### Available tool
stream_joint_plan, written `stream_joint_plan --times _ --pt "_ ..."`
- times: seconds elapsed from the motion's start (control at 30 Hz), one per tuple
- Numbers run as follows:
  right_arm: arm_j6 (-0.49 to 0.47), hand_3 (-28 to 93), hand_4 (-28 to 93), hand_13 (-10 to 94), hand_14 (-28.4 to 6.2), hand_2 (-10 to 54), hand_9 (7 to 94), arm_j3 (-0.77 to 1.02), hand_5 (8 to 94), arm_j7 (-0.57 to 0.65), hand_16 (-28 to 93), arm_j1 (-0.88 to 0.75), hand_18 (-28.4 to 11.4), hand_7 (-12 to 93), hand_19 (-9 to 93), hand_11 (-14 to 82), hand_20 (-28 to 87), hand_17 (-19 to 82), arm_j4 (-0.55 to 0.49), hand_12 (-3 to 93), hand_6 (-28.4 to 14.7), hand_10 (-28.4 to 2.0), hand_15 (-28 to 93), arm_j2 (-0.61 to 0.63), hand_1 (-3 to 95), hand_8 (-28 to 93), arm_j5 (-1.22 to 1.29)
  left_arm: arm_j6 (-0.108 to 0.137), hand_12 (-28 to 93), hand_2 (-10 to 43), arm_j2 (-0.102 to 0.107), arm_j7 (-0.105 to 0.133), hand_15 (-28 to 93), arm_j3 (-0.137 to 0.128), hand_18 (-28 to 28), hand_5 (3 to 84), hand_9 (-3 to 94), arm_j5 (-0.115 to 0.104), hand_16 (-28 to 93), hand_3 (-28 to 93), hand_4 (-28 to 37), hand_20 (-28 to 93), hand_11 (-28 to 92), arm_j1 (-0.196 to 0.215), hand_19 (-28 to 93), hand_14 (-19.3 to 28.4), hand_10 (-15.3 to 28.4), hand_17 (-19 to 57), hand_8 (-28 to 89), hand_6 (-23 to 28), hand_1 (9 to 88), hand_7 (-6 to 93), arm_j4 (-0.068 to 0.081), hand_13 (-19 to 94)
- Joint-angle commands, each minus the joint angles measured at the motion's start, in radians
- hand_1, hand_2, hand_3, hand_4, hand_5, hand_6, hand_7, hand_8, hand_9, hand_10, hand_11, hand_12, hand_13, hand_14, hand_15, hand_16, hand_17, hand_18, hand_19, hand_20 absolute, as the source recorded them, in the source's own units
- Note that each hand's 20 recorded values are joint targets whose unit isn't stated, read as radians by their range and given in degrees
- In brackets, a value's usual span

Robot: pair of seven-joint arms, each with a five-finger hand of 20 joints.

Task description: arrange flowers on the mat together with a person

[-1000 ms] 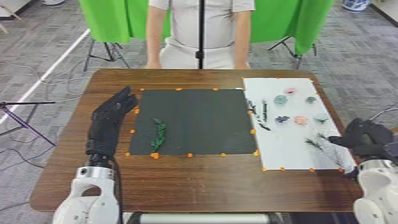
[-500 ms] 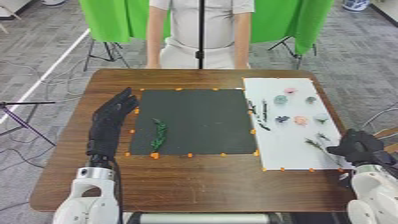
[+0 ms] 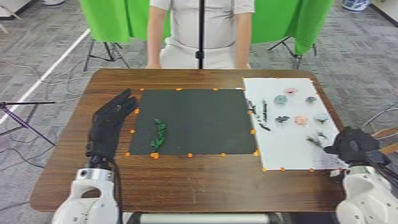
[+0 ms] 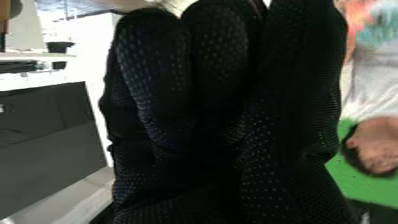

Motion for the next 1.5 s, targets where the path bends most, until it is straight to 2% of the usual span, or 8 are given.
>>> stream_joint_plan --times 0.03,0.17,0.27,0.37,0.43,0.77,0.97,1.5 --pt "0.143 -28 40 83 -9.9 -9.5 93.7 -0.132 88.0 0.021 35 0.084 -16.1 24 57 33.9 41 38 -0.148 28.3 2.8 -9.4 52 -0.091 87.6 10 0.016 0.001 17 -7.3 -0.003 -0.01 11 -0.034 8.4 43.8 40.6 -0.013 4 64 -15.6 18 15 0.053 2 15.1 12.4 6.5 -5 5.2 28.4 5.9 0.001 34" --pt "0.146 -28 41 82 -10.6 -9.5 93.7 -0.249 88.2 0.009 34 0.159 -16.5 25 58 36.9 41 37 -0.174 26.6 2.4 -9.9 56 -0.143 87.9 9 0.058 0.013 17 -7.5 -0.003 0.004 11 -0.049 8.4 43.7 40.6 -0.01 4 64 -15.8 18 15 0.062 2 15.1 12.5 6.5 -5 5.2 28.4 5.9 0.009 34" --pt "0.152 -28 41 81 -11.0 -9.5 93.7 -0.346 88.5 0.004 34 0.212 -16.8 25 58 38.2 41 37 -0.151 26.4 2.2 -10.1 58 -0.198 88.0 9 0.107 0.035 17 -7.5 -0.002 0.003 11 -0.054 8.4 43.7 40.7 -0.021 4 64 -15.8 18 15 0.069 2 15.1 12.5 6.5 -5 5.1 28.2 5.8 0.011 34" --pt "0.142 -28 42 81 -11.3 -9.5 93.7 -0.413 88.5 -0.015 35 0.245 -17.3 26 60 38.8 41 36 -0.113 26.8 2.0 -10.2 60 -0.256 88.1 9 0.129 0.031 17 -7.6 0.002 0.002 11 -0.055 8.4 43.7 40.6 -0.023 4 64 -15.9 18 15 0.071 2 15.1 12.4 6.5 -5 5.2 28.1 5.8 0.01 34" --pt "0.131 -28 42 80 -11.6 -9.5 93.5 -0.446 88.5 -0.026 35 0.261 -17.5 26 60 39.6 41 35 -0.089 27.3 1.9 -10.4 61 -0.298 88.0 9 0.135 0.03 17 -7.7 0.009 -0.002 11 -0.054 8.4 43.7 40.6 -0.02 4 64 -15.9 18 15 0.074 2 15.1 12.4 6.5 -5 5.2 28.1 5.8 0.007 34" --pt "0.074 -28 44 79 -12.4 -9.5 92.9 -0.567 88.6 -0.027 35 0.317 -18.0 26 61 42.6 41 35 0.024 28.1 1.3 -10.7 65 -0.387 88.1 8 0.206 0.057 17 -7.6 0.035 -0.006 11 -0.059 8.4 43.7 40.6 -0.026 4 64 -15.9 18 15 0.096 2 15.2 12.4 6.5 -5 5.1 28.1 6.0 -0.005 34" --pt "0.063 -28 44 78 -12.8 -9.5 92.7 -0.616 89.0 -0.024 35 0.331 -18.2 26 62 44.2 41 34 0.073 28.4 1.1 -10.7 68 -0.401 88.1 7 0.251 0.063 17 -7.4 0.039 -0.008 11 -0.06 8.5 43.7 40.6 -0.023 4 64 -15.9 18 15 0.109 2 15.1 12.4 6.5 -5 5.1 28.2 6.0 -0.013 34" --pt "0.09 -28 45 78 -12.8 -9.5 92.8 -0.682 89.7 -0.004 35 0.373 -18.6 25 64 46.0 41 34 0.184 28.6 1.0 -10.6 70 -0.427 87.6 7 0.251 0.058 17 -7.5 0.044 -0.015 11 -0.05 8.5 43.7 40.6 -0.016 4 64 -15.8 18 15 0.105 2 15.1 12.4 6.4 -5 5.1 28.2 6.0 -0.016 34"
